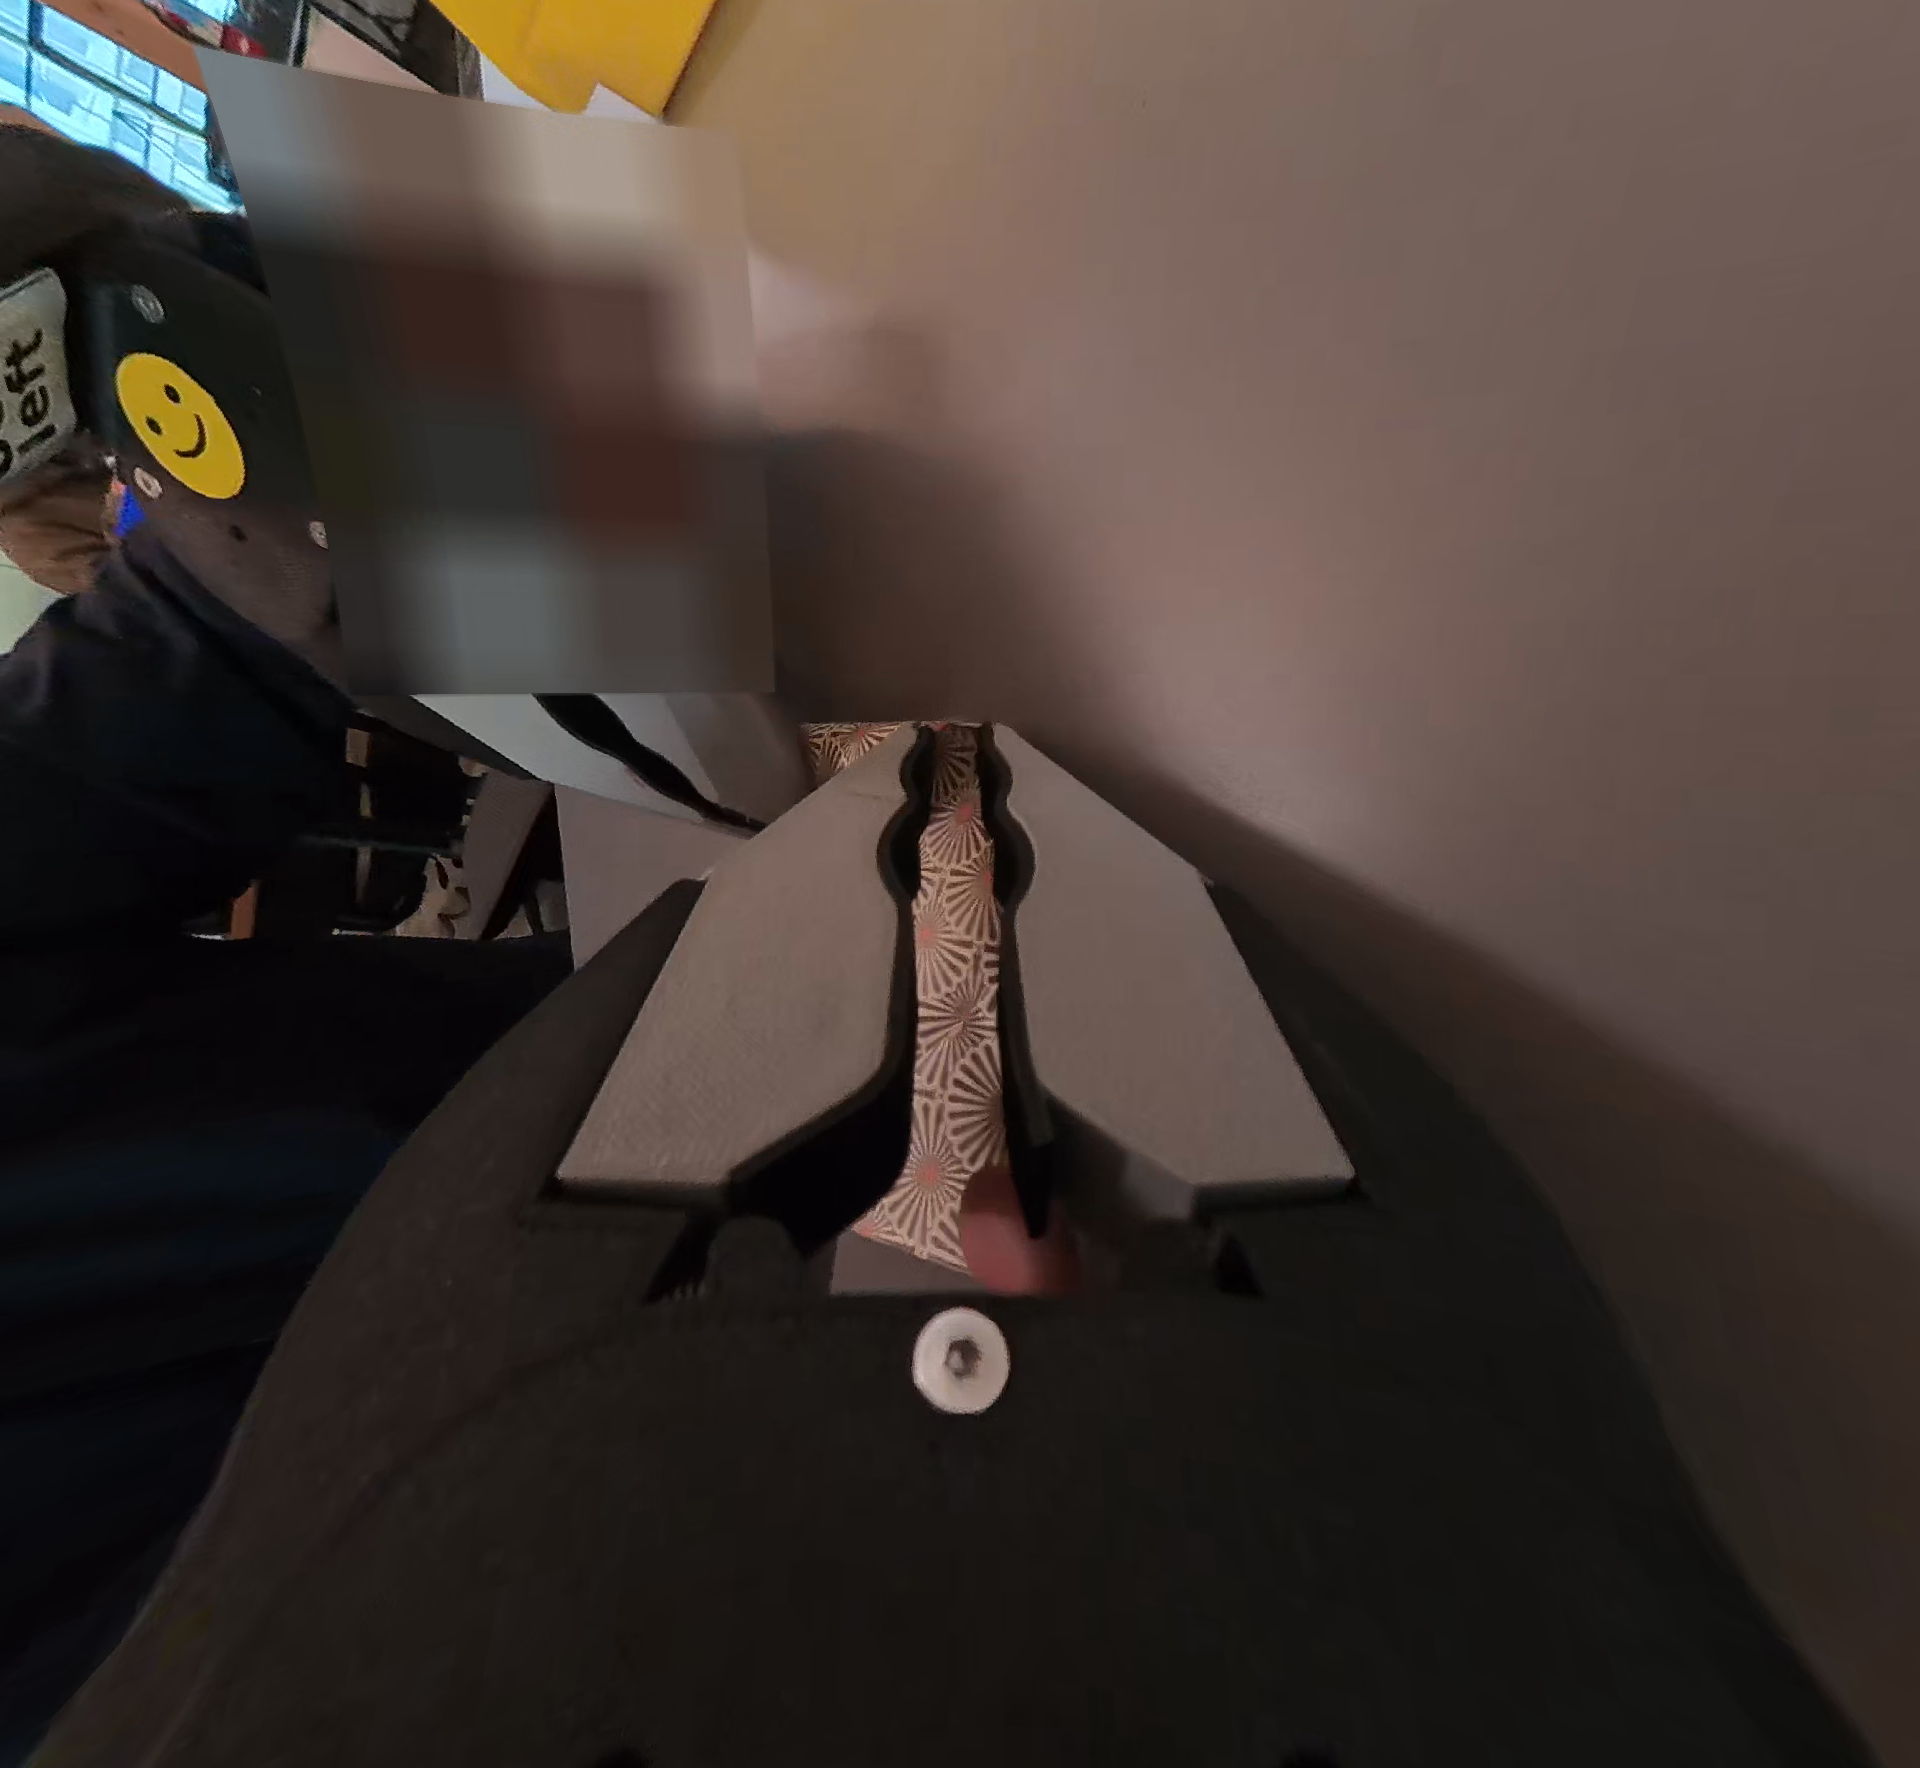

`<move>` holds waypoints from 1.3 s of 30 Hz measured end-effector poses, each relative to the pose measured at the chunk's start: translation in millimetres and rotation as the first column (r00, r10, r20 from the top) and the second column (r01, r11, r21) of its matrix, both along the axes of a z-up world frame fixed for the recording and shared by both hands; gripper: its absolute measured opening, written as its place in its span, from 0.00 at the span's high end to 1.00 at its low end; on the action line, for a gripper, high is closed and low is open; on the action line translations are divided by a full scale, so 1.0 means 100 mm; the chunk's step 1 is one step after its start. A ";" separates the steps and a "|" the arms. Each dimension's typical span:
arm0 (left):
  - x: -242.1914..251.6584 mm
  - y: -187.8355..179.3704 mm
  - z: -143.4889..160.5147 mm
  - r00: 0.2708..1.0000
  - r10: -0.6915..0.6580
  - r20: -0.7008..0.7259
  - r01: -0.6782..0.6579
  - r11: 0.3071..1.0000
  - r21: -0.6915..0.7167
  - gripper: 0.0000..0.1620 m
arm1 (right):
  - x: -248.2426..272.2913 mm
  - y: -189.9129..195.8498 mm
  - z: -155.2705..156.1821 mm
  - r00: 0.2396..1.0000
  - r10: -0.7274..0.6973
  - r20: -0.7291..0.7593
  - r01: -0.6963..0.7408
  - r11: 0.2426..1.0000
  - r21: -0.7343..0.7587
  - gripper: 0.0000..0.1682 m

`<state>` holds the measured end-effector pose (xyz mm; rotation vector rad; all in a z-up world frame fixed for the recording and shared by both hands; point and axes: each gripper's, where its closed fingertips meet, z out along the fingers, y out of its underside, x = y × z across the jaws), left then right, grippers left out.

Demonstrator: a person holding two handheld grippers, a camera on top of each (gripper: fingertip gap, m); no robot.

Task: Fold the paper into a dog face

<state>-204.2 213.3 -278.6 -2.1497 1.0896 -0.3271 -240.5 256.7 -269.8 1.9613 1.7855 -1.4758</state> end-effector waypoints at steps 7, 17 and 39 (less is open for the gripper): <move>0.04 -0.02 0.00 0.999 -0.043 -0.003 0.043 0.999 -0.021 1.00 | -0.02 -0.03 0.00 1.000 0.004 -0.003 -0.004 1.000 0.024 0.94; 0.08 -0.05 0.00 0.997 -0.070 -0.024 0.069 0.997 -0.030 1.00 | 0.03 -0.10 0.02 0.997 0.070 -0.013 -0.066 0.985 0.159 0.91; 0.14 -0.15 0.08 0.994 -0.078 0.074 0.084 0.993 -0.086 0.92 | 0.08 -0.10 -0.09 0.980 0.197 0.011 -0.160 0.757 0.634 0.93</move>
